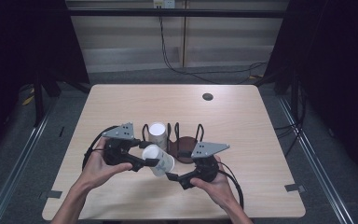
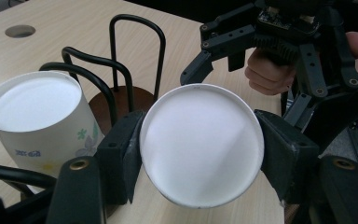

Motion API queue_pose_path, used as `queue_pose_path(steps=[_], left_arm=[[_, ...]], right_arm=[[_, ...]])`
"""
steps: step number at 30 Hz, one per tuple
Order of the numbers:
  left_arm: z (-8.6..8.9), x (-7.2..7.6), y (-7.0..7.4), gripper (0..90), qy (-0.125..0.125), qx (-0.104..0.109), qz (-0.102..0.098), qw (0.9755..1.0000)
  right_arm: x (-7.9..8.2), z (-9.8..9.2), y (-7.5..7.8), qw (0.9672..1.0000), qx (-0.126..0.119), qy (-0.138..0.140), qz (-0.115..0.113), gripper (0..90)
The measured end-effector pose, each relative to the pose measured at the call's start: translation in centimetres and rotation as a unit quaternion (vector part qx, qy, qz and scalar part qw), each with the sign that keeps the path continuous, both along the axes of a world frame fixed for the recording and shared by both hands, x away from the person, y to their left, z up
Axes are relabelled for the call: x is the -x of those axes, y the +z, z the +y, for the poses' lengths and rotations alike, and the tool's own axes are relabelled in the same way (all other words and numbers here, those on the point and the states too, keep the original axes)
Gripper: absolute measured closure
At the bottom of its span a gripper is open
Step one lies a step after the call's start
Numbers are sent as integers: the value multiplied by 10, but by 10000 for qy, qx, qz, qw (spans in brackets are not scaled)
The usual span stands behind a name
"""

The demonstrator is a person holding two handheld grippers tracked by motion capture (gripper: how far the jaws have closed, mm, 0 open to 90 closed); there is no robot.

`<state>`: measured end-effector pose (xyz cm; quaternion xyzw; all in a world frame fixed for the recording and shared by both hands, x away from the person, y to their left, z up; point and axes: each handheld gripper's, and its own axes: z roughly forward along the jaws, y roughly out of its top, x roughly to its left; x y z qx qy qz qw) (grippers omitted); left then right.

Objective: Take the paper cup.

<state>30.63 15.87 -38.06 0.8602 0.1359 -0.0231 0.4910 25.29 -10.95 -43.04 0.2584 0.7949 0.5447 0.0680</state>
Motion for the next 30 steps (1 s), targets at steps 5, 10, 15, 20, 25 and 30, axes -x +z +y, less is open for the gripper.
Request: queue_pose_path(steps=[5, 10, 15, 20, 25, 30], left_arm=[[-4, 2, -3, 363, -40, 19, 38, 10000], [-6, 6, -2, 363, -66, 21, 83, 9999], [-14, 11, 0, 363, -190, -22, 109, 9998], [-15, 13, 3, 363, -232, 71, 160, 9996], [-17, 12, 1, 363, -266, 157, 241, 9992], [-20, 13, 1, 363, -312, 148, 246, 9991]], right_arm=[[1, 2, -1, 10000, -26, -7, -95, 171], [0, 4, -6, 9999, -56, 96, 5, 173], [-2, 6, -9, 9991, -265, 291, 177, 184], [0, 8, -10, 9990, -210, 388, 77, 193], [1, 13, -13, 9986, -174, 497, 69, 205], [1, 16, -15, 9986, -157, 500, -3, 204]])
